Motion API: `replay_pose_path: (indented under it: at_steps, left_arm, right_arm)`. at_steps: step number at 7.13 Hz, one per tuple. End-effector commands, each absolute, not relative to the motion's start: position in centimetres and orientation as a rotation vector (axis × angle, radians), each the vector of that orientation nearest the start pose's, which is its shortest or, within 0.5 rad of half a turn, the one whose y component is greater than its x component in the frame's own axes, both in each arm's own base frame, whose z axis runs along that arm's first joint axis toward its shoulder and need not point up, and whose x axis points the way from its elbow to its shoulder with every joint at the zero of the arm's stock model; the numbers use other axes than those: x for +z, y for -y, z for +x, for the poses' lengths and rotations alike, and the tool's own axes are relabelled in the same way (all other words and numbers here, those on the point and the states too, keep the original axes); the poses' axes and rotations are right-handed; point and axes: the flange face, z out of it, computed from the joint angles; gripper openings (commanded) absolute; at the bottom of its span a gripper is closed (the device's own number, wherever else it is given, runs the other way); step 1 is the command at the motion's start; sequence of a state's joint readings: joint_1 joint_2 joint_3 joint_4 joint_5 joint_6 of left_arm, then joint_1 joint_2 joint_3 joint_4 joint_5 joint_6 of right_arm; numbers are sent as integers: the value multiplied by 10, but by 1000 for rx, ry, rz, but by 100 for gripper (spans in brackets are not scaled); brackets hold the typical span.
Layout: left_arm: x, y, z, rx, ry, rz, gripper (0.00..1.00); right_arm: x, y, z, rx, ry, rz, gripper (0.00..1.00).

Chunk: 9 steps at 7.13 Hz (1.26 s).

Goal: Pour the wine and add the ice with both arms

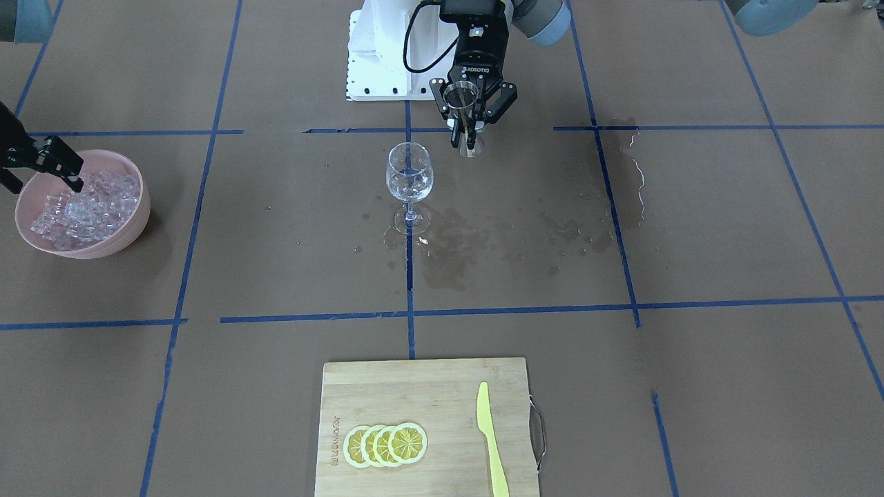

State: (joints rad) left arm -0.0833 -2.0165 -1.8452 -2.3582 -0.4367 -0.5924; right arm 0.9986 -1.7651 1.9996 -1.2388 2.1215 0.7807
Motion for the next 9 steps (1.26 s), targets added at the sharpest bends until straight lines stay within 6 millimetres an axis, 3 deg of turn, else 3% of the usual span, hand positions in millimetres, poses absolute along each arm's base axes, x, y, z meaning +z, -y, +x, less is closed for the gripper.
replay_pose_path:
  at_steps: [1, 5, 9]
  left_arm:
    - [193, 268, 521, -102, -617, 1400, 0]
    - [185, 281, 534, -6, -465, 1386, 0]
    - [174, 304, 522, 160, -256, 1442, 0]
  right_arm:
    - [505, 404, -164, 43, 764, 96, 100]
    - [505, 404, -163, 44, 766, 97, 100]
    - [504, 404, -164, 39, 771, 104, 100]
